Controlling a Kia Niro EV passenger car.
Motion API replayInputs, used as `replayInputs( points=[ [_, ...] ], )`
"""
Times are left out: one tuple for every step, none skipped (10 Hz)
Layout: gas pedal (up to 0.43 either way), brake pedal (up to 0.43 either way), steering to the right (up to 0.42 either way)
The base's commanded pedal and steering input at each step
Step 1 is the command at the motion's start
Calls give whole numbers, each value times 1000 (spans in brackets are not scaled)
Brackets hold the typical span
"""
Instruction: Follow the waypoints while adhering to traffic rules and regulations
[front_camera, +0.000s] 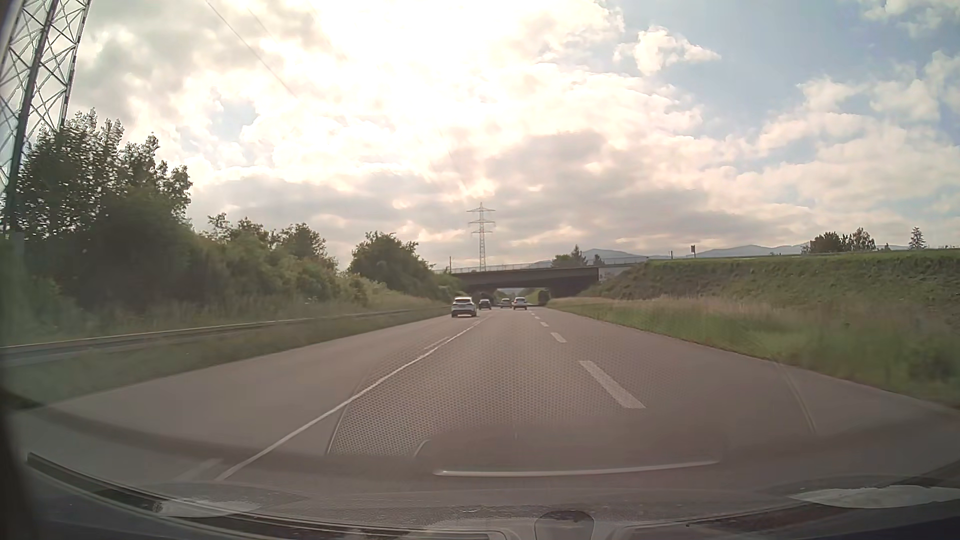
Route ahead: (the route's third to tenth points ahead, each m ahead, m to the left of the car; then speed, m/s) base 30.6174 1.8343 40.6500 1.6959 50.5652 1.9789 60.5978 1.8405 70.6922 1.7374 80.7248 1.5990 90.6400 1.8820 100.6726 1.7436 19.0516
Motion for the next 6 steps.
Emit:
replayInputs(
  points=[
    [130,0,-2],
    [130,0,-2],
    [130,0,-2],
    [130,0,-3],
    [130,0,-3],
    [130,0,-3]
  ],
)
